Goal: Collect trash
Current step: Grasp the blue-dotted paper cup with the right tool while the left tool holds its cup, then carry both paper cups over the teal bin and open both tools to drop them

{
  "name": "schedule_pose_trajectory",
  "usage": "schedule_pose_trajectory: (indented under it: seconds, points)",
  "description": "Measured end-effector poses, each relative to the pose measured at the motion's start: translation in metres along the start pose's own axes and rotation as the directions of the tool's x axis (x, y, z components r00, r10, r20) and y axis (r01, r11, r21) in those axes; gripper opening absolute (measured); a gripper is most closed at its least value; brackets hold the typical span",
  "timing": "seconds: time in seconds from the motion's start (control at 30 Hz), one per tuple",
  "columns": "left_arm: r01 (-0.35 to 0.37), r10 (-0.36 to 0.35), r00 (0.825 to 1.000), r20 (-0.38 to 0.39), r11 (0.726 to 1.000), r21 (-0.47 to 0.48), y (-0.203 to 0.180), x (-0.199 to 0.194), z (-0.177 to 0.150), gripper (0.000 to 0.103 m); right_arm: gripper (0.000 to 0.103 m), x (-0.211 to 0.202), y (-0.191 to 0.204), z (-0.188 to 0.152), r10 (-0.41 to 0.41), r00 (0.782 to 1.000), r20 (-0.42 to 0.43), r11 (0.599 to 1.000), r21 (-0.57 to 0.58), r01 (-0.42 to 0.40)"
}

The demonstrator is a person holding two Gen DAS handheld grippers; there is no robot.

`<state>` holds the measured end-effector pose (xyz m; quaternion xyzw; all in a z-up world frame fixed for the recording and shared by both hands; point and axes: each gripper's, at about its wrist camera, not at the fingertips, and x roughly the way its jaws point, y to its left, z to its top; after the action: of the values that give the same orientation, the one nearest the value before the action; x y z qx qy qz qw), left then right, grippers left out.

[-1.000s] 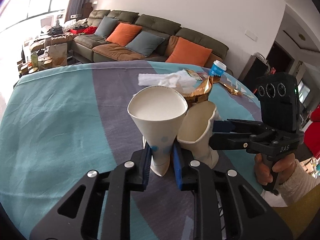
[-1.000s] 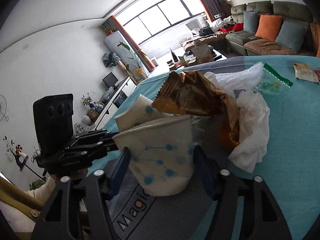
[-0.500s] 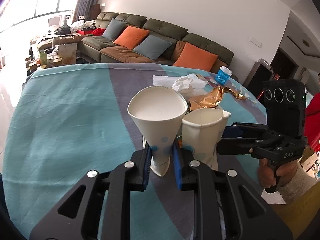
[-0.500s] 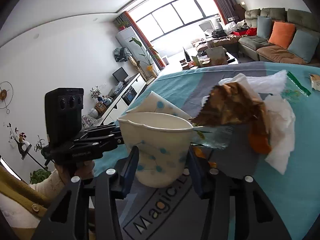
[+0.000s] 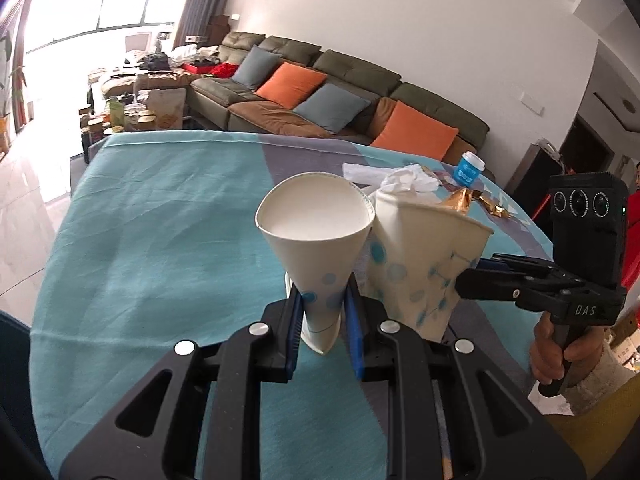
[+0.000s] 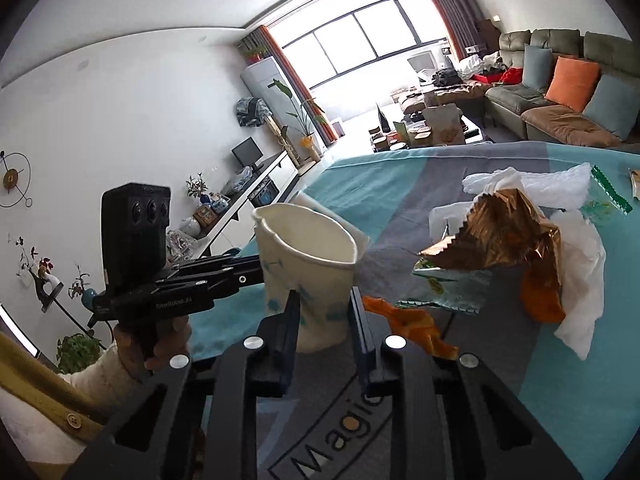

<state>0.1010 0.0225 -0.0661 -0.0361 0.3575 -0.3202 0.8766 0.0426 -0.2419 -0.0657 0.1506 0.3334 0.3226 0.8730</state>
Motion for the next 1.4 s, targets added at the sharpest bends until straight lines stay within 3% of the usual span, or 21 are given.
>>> schedule_pose_trajectory:
  seconds: [0.63, 1.07, 1.4]
  points:
    - [-0.134, 0.139, 0.987, 0.08, 0.989, -0.06, 0.013, -0.058, -0.012, 0.02, 0.021, 0.027, 0.004, 0.016, 0.03, 0.999, -0.015, 1.0, 0.011, -0.03]
    - [-0.255, 0.271, 0.956, 0.114, 0.957, -0.138, 0.035, -0.113, -0.036, 0.02, 0.021, 0.072, 0.041, 0.031, 0.106, 0.992, -0.071, 0.992, -0.064, -0.111]
    - [-0.337, 0.373, 0.919, 0.125, 0.911, -0.238, 0.067, -0.158, -0.059, 0.02, 0.021, 0.112, 0.076, 0.042, 0.176, 0.975, -0.133, 0.974, -0.12, -0.192]
